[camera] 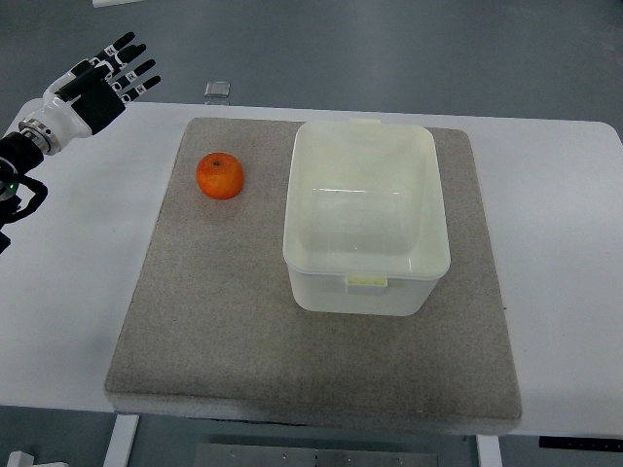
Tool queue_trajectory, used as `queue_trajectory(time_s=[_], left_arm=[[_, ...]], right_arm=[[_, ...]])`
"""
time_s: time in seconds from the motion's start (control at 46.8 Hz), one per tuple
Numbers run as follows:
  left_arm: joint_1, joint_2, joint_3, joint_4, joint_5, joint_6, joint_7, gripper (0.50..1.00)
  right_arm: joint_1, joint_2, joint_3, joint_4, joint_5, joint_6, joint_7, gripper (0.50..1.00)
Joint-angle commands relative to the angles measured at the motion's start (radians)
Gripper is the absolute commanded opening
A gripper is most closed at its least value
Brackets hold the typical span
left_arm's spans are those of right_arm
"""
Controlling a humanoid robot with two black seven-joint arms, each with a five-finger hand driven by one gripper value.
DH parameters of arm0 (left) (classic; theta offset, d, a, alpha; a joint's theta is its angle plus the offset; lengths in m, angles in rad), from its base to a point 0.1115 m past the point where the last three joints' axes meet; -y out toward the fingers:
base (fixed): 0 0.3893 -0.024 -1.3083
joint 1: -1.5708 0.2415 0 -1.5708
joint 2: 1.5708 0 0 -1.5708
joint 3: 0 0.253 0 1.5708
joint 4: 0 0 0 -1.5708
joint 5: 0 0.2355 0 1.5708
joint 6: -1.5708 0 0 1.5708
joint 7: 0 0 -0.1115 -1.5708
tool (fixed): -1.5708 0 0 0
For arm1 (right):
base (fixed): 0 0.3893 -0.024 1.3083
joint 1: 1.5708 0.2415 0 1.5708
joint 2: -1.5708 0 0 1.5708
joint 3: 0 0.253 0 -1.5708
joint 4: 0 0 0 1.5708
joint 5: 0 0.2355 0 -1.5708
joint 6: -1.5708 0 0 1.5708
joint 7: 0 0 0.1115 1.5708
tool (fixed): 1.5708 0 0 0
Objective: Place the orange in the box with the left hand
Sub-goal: 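Move the left hand forward toward the orange beside the box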
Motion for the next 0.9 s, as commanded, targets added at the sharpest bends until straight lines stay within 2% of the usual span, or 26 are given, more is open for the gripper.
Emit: queue_trajectory(time_s=[0.0, 0.32, 0.491, 0.641, 0.769, 0.875], left_arm=[[-0.001, -0.002, 0.001, 0.000, 0.000, 0.001, 0.000, 0.992], [-0.015, -0.019, 0.002, -0.022, 0.000, 0.007, 0.000, 0.992], [-0.035, -0.019, 0.004, -0.014, 0.000, 0.041, 0.000, 0.992], [-0.043, -0.012, 0.073, -0.018, 0.017, 0.015, -0.002, 0.992], [-0.072, -0.008, 0.108, -0.020, 0.196, -0.005, -0.006, 0.992], [-0.080, -0.009, 0.108, -0.022, 0.433, -0.002, -0.066, 0.992]], right_arm=[[0.000, 0.000, 0.000, 0.000, -0.001, 0.001, 0.000, 0.930], [0.000, 0.000, 0.000, 0.000, 0.000, 0.001, 0.000, 0.932], [0.000, 0.000, 0.000, 0.000, -0.001, -0.001, 0.000, 0.932], [0.000, 0.000, 0.000, 0.000, 0.000, -0.001, 0.000, 0.930], [0.000, 0.000, 0.000, 0.000, 0.000, -0.001, 0.000, 0.932], [0.000, 0.000, 0.000, 0.000, 0.000, -0.001, 0.000, 0.932]])
